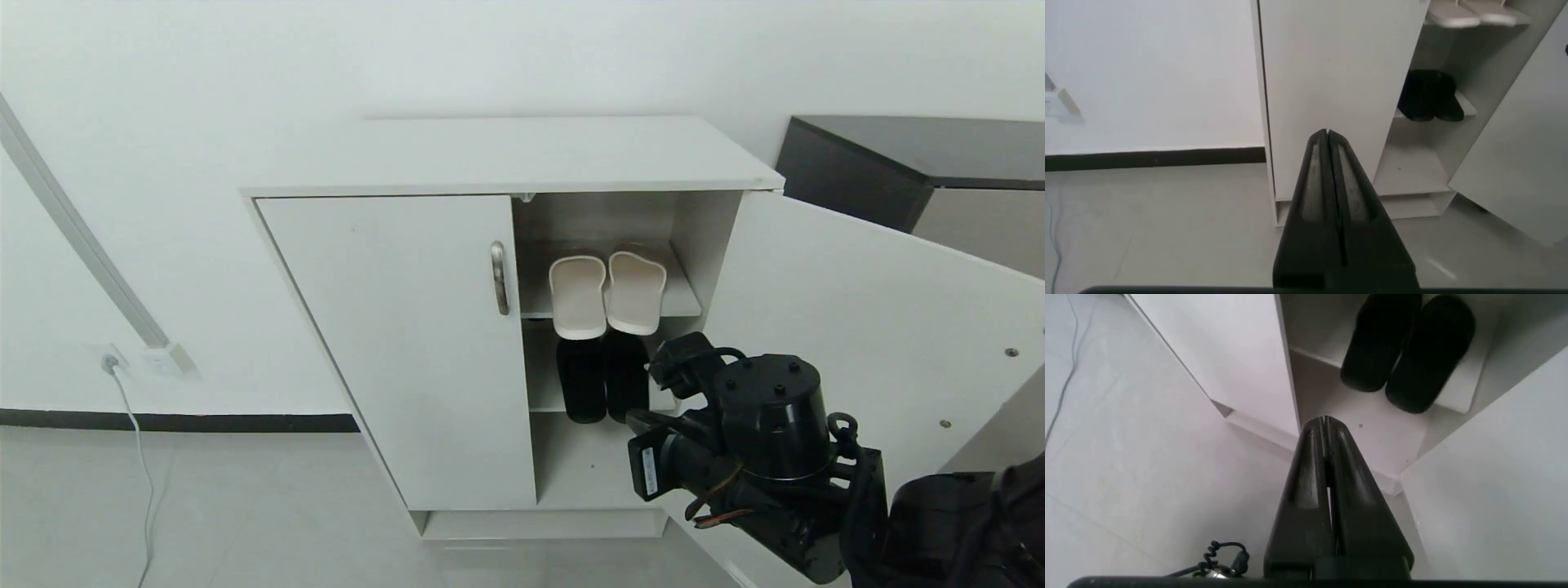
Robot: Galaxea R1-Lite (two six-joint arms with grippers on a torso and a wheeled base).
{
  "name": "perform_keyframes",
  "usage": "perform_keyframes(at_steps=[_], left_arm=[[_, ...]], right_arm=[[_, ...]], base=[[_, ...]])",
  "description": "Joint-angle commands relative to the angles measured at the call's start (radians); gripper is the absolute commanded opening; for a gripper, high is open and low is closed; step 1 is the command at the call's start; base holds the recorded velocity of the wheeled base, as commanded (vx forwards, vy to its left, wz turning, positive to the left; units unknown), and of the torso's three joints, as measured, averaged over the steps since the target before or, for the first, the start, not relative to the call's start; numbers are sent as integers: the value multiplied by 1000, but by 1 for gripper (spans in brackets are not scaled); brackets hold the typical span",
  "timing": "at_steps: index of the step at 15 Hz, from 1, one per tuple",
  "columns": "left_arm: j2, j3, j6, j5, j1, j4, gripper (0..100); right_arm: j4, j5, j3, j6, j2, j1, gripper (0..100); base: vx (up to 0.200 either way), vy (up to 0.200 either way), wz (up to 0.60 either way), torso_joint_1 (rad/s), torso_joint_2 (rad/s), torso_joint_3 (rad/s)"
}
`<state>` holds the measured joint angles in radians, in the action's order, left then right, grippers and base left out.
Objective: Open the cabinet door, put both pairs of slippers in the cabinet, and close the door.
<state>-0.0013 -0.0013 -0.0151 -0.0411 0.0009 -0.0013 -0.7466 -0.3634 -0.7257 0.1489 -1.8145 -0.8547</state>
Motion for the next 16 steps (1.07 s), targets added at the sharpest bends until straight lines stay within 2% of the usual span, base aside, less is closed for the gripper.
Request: perform_keyframes(at_steps=[1,16], left_arm=[[1,0,0,0,1,0,0],[1,0,0,-2,1,0,0]], right_arm=[[0,0,0,0,-2,2,0],[1,0,2,0,-2,2,0]], base=[[0,0,0,129,-466,-334],[0,0,0,189,-504,-319]])
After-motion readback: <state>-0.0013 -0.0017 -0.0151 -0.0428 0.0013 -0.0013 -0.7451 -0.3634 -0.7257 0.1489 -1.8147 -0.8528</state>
